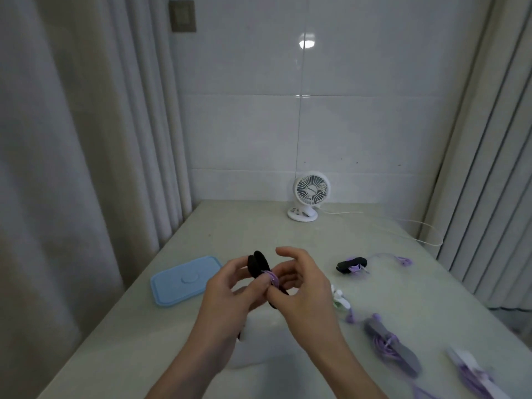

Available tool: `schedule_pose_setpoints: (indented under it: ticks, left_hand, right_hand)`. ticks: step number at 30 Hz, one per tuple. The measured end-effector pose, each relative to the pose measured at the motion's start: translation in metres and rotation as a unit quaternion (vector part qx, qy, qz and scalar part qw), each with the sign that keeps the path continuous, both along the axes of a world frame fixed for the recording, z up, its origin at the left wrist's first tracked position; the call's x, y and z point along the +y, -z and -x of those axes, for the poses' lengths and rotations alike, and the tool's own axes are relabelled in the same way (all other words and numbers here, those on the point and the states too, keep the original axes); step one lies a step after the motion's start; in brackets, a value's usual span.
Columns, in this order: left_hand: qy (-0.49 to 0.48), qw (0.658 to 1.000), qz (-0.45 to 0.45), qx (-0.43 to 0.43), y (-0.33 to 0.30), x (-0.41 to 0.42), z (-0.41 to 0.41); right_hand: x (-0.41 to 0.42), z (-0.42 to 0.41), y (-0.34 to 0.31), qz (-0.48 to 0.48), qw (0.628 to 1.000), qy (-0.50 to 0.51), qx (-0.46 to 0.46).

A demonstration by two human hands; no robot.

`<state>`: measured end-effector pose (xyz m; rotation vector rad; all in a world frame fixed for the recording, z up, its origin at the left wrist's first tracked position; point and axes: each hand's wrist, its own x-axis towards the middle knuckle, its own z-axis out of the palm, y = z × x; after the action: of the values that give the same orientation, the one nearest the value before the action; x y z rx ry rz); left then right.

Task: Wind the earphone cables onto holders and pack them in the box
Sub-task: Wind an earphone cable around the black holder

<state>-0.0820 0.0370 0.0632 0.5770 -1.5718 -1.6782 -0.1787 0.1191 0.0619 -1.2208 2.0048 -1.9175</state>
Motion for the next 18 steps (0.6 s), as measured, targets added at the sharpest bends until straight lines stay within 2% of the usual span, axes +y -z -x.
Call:
schedule_pose_setpoints:
  ticks: [5, 7, 9, 11, 14, 18]
  left_hand:
    - [0.004, 1.000, -0.005, -0.001, -0.008, 0.003, 0.009]
    - [0.009, 1.000, -0.018, 0.003, -0.013, 0.002, 0.011]
    - [0.034, 0.998, -0.049, 0.018, -0.018, -0.002, 0.012]
    - [0.076, 0.993, -0.084, 0.031, -0.024, -0.004, 0.011]
    - [0.133, 0.985, -0.105, 0.036, -0.031, -0.004, 0.013]
    - [0.161, 0.979, -0.121, 0.038, -0.037, -0.006, 0.013]
  right_hand:
    - [0.008, 0.007, -0.004, 0.007, 1.000, -0.018, 0.005]
    - [0.013, 0.011, -0.008, 0.029, 0.999, -0.028, -0.025]
    - [0.019, 0.021, -0.012, 0.053, 0.997, 0.008, -0.050]
    - [0.021, 0.033, -0.015, 0.024, 0.999, 0.026, -0.028]
    - [0.021, 0.040, -0.020, -0.064, 0.996, -0.055, -0.009]
    - [0.030, 0.045, -0.023, -0.041, 0.985, -0.138, -0.090]
